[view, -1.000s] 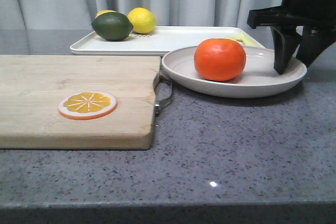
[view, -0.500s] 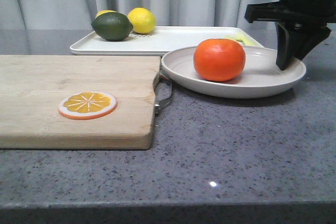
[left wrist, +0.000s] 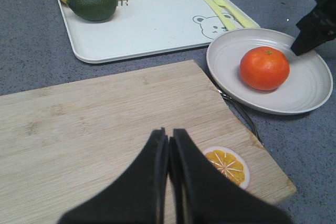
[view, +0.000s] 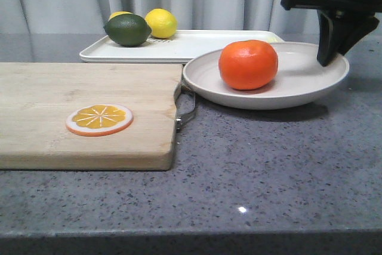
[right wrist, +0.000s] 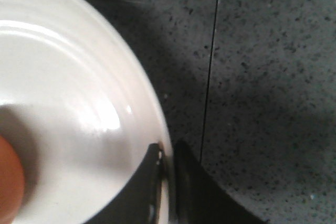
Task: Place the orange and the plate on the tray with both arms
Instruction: 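Lift the plate with the right gripper and carry it over the tray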
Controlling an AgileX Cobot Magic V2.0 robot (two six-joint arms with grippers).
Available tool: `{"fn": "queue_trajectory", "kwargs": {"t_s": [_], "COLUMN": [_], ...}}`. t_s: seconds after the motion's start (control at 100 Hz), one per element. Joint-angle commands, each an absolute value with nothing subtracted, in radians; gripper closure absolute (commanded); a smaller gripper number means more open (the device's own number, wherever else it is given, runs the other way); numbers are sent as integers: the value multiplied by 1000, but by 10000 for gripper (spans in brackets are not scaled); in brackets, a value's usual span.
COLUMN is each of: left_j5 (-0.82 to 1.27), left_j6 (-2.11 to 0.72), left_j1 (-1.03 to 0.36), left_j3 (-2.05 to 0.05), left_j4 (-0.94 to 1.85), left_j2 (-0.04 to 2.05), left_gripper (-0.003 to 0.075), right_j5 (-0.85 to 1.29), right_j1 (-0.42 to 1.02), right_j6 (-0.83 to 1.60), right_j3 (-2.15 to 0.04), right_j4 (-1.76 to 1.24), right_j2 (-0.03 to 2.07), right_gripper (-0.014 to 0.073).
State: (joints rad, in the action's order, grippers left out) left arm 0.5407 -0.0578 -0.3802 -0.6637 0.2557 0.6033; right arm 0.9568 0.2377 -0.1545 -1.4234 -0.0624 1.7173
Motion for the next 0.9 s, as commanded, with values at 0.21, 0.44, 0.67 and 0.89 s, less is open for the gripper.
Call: {"fn": "queue_trajectory", "kwargs": {"t_s": [0.21, 0.44, 0.67, 0.89], "left_j5": [476, 476, 476, 476], "left_j6": [-49, -49, -49, -49], "left_j1": [-378, -378, -378, -378], "left_j3": [-691, -691, -691, -691], "left_j4": [265, 265, 265, 265], "left_j2": [605, 605, 605, 605], "left_gripper": [741, 741, 741, 741], "right_j5": [969, 975, 994, 1120], "right_j1": [208, 208, 208, 208], "right_j6": [-130, -87, -87, -87], "right_j3": [-1484, -1603, -1775, -2031], "right_j4": [-97, -219, -248, -270], "right_j2": [1616, 1625, 1707, 1890], "right_gripper": [661, 661, 661, 661]}}
